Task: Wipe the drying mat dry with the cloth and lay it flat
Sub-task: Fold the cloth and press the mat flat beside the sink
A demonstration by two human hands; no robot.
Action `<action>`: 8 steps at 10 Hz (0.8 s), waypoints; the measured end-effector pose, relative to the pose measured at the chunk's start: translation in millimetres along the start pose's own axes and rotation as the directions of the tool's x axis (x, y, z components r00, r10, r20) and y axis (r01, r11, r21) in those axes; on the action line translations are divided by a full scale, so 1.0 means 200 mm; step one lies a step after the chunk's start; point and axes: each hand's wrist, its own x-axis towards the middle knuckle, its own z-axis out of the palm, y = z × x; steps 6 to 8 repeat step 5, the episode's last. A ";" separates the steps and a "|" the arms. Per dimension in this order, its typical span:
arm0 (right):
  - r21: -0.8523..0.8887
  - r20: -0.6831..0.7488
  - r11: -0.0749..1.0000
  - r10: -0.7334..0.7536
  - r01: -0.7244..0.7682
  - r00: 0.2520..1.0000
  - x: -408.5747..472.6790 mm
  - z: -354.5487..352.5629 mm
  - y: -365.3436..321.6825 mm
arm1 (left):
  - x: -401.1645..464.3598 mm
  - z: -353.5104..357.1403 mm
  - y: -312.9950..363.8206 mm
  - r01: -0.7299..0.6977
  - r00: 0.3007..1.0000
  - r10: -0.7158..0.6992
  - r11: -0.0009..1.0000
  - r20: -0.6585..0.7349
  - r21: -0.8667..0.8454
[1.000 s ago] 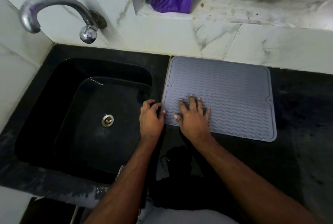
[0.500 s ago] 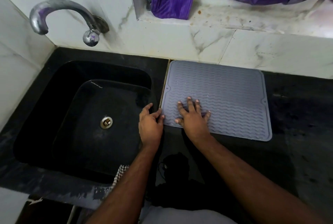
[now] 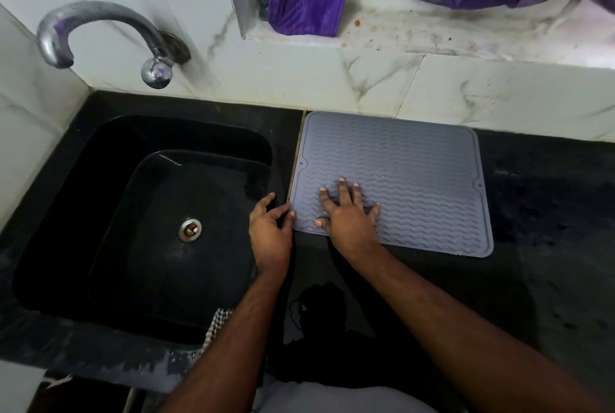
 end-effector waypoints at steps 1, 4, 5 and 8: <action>-0.001 0.004 1.000 0.014 -0.014 1.000 0.00 0.00 -0.02 | 0.00 0.00 0.01 0.002 1.000 -0.002 1.000 0.002 -0.012; 0.065 -0.038 0.998 -0.002 0.005 0.999 -0.03 -0.01 0.00 | -0.01 -0.03 0.02 -0.023 0.999 0.021 0.998 0.035 0.058; 0.066 -0.136 0.998 -0.006 0.015 0.991 -0.08 -0.02 0.01 | -0.05 -0.04 0.04 -0.038 0.999 0.040 0.998 -0.020 0.054; 0.066 -0.136 0.998 -0.006 0.015 0.991 -0.08 -0.02 0.01 | -0.05 -0.04 0.04 -0.038 0.999 0.040 0.998 -0.020 0.054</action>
